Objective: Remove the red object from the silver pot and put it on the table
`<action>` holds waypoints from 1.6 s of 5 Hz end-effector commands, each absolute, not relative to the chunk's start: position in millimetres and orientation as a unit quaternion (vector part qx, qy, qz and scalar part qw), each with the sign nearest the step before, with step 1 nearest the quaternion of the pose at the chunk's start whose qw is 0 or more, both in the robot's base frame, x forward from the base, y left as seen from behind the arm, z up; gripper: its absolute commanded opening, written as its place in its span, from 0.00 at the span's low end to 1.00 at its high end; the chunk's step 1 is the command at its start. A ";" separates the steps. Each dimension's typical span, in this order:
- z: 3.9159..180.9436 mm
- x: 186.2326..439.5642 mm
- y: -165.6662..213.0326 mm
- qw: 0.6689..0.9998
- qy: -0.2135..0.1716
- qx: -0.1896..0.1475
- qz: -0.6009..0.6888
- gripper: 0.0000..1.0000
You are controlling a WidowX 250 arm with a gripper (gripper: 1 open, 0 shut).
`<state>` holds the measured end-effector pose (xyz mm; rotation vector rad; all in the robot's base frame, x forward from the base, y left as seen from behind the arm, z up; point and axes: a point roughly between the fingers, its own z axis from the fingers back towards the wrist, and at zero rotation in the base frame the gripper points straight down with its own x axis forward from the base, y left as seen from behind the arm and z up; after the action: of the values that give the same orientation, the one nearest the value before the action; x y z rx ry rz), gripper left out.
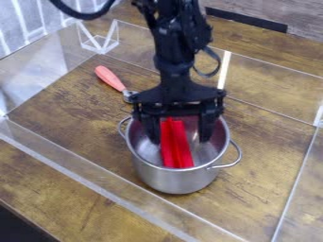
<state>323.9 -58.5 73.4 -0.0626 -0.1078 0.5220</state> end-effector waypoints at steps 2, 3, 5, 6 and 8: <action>96.6 357.1 -40.3 0.955 -0.084 -0.023 0.284 1.00; 84.7 357.7 -42.3 0.948 -0.080 -0.019 0.306 1.00; 48.0 358.1 -44.2 0.942 -0.071 -0.014 0.329 0.00; 45.8 367.0 -56.4 0.943 -0.070 -0.012 0.326 0.00; 42.9 377.4 -65.1 0.936 -0.066 -0.006 0.347 0.00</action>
<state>377.4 -60.8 40.0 -0.0097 -0.1252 0.7177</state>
